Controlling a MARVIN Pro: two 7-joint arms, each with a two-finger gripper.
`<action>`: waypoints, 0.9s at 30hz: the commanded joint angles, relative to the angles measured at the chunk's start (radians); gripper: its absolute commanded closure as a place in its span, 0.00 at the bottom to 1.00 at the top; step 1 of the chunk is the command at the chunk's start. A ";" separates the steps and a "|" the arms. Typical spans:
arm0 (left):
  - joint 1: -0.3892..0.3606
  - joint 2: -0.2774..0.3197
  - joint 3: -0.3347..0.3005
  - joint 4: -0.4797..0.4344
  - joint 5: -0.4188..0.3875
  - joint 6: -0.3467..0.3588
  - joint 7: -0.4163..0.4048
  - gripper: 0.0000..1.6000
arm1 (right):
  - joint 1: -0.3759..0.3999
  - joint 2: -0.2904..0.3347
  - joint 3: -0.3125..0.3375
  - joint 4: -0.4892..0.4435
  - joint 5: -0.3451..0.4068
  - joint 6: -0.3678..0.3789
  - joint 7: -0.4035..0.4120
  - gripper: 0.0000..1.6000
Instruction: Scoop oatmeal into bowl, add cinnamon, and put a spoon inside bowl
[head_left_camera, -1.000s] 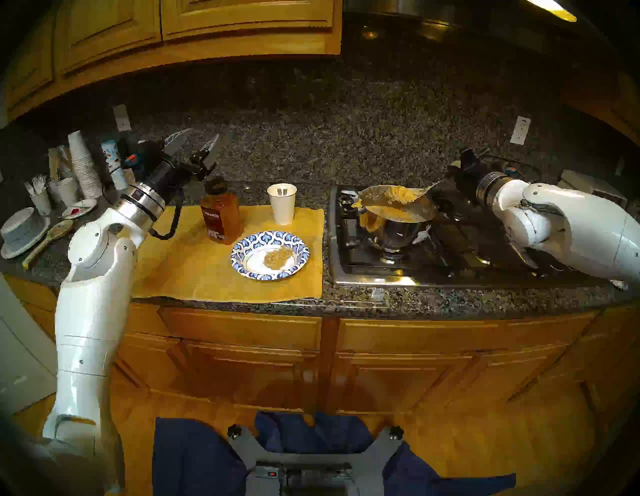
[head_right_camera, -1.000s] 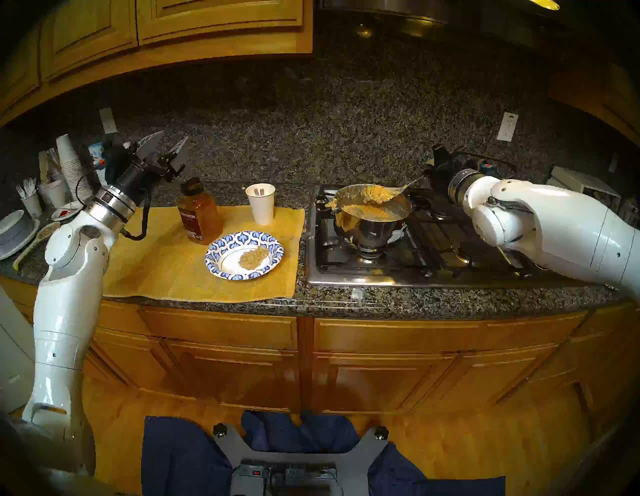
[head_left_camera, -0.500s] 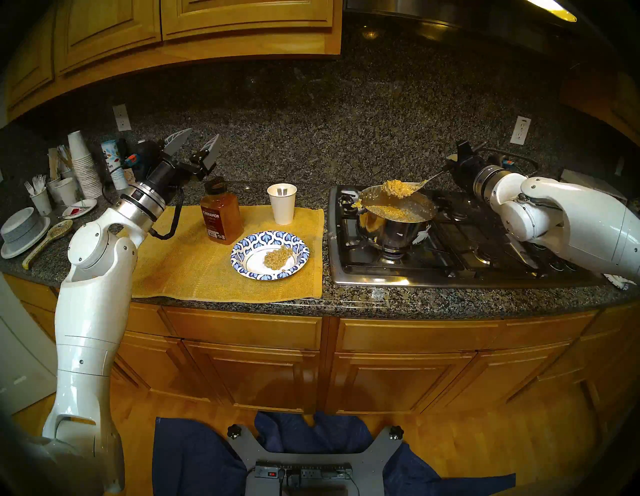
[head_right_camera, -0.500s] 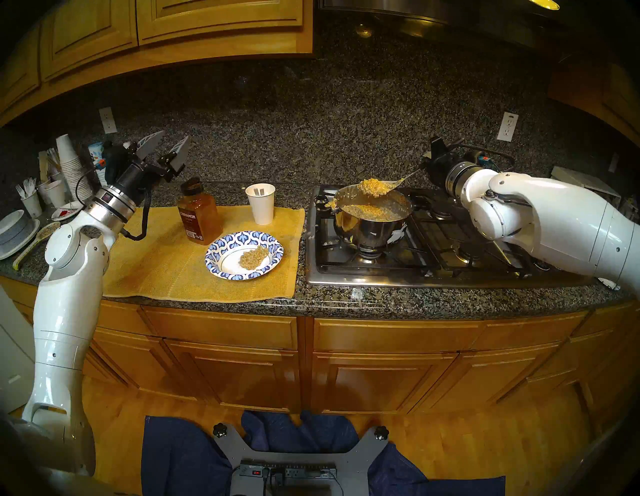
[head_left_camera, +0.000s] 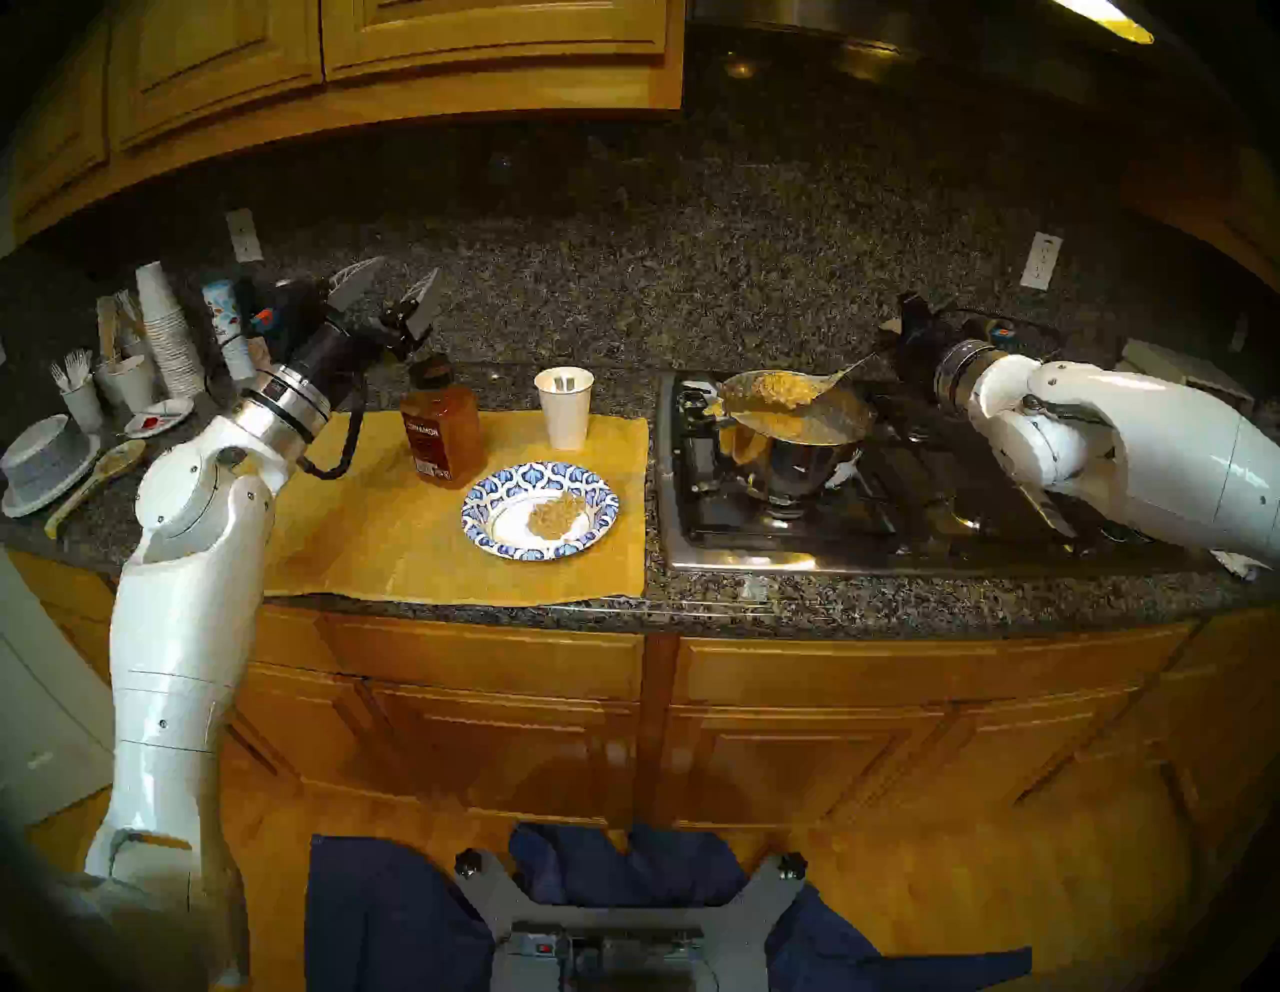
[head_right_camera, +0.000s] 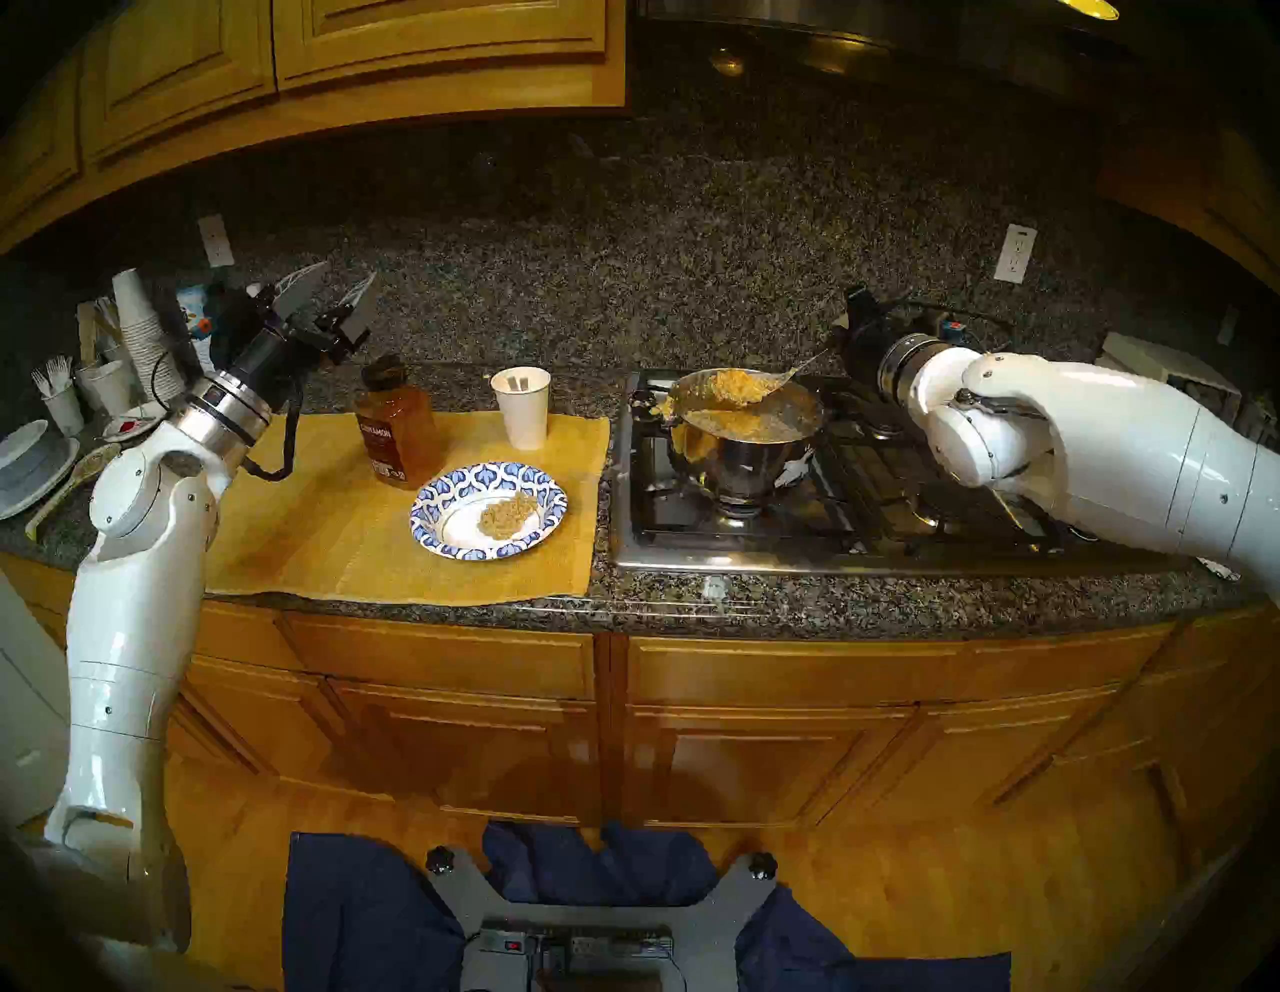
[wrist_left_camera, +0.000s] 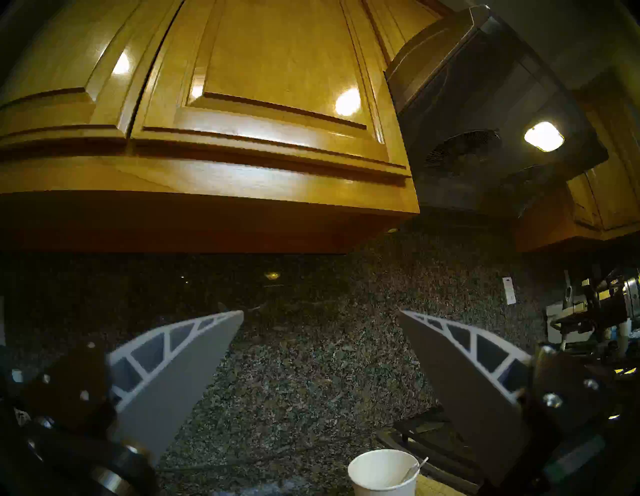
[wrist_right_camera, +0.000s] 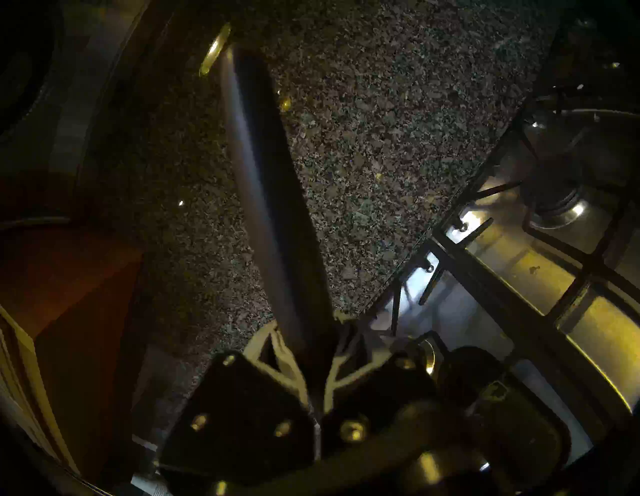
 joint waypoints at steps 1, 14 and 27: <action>-0.033 0.000 -0.006 -0.023 -0.008 -0.011 -0.001 0.00 | 0.049 0.000 0.045 -0.007 -0.006 -0.005 0.026 1.00; -0.033 0.001 -0.006 -0.023 -0.008 -0.011 -0.001 0.00 | 0.069 -0.008 0.059 -0.017 -0.006 -0.011 0.010 1.00; -0.034 0.000 -0.006 -0.023 -0.008 -0.011 -0.001 0.00 | 0.061 0.001 0.042 0.001 -0.014 -0.003 0.006 1.00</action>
